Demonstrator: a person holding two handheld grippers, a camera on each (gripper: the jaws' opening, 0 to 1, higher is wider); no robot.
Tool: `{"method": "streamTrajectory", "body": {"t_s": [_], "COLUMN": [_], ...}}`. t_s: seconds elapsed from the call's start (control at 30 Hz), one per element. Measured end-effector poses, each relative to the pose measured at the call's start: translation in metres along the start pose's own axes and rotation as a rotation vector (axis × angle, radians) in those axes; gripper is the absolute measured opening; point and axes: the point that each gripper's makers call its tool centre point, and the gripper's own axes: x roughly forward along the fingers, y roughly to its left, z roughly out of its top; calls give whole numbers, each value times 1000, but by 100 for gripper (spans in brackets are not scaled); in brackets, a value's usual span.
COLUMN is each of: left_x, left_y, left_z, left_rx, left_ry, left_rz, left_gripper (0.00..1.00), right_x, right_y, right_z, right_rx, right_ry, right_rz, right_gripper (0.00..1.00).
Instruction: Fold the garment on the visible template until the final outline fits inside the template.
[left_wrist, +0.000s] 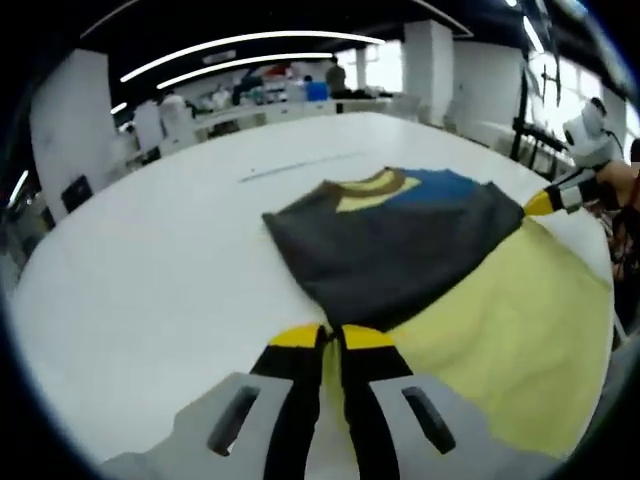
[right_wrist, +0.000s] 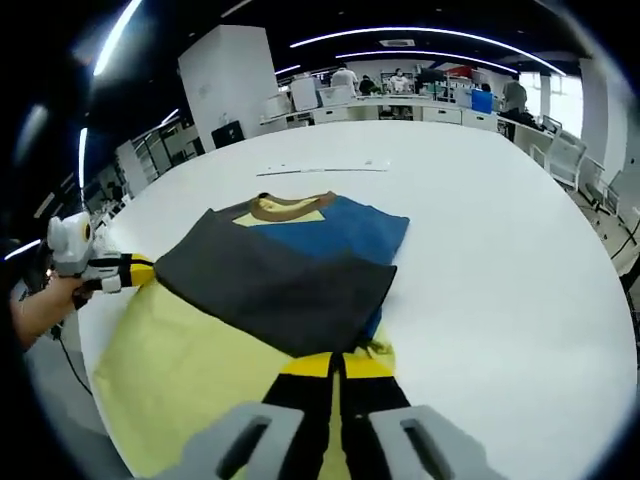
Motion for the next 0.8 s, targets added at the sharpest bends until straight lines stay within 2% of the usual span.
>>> {"method": "streamTrajectory", "body": {"t_s": [0.2, 0.3, 0.37, 0.47, 0.57, 0.8], "left_x": [0, -2, -3, -3, -2, -2], "left_y": [6, 10, 11, 16, 15, 15], "left_z": [-5, -8, -8, -8, -11, -10], "left_rx": [-16, 15, -4, -29, -17, 17], "left_ry": [4, 16, 13, 11, 20, 40], "left_rz": [29, 51, 51, 54, 57, 59], "left_gripper": [0, 0, 0, 0, 0, 2], "right_x": [3, 3, 2, 2, 3, 4], "right_y": [4, 8, 10, 9, 10, 8], "right_z": [-9, -11, -11, -13, -15, -14], "right_rx": [-22, -15, -27, -47, -77, -85], "right_ry": [46, 56, 62, 72, 87, 75], "right_rz": [2, 7, 7, -9, -28, -45], "right_gripper": [0, 0, 0, 0, 0, 0]}}
